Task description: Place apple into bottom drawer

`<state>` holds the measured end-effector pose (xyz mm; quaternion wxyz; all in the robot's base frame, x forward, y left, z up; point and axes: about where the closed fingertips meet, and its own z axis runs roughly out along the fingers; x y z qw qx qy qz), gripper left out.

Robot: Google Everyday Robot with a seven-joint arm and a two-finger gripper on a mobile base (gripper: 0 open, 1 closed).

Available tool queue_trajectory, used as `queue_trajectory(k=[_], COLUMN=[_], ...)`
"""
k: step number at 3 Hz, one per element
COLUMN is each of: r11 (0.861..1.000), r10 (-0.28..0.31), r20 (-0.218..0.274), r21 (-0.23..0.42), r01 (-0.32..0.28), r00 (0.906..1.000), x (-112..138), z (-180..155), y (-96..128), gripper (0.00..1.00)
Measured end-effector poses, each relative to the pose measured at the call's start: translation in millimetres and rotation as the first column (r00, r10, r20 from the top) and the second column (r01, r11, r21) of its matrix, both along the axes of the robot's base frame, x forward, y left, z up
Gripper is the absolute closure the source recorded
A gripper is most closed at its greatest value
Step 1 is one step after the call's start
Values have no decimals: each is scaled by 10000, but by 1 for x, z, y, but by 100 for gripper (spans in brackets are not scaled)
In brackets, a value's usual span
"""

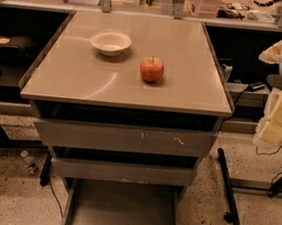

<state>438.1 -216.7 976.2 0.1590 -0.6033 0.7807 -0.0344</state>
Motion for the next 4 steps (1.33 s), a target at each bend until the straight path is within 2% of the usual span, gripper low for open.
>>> queue_trajectory(k=[1, 2, 3, 4], r11=[10000, 9989, 9881, 9571], r10=[46, 193, 615, 1119], r20=[102, 367, 695, 1169], r21=[72, 418, 1364, 2544], r01=[-46, -208, -706, -1387], r00=[9999, 9991, 9957, 9868], x=[5, 24, 54, 83], z=[1, -7, -19, -29], y=[3, 12, 25, 46], gripper=[0, 0, 0, 0])
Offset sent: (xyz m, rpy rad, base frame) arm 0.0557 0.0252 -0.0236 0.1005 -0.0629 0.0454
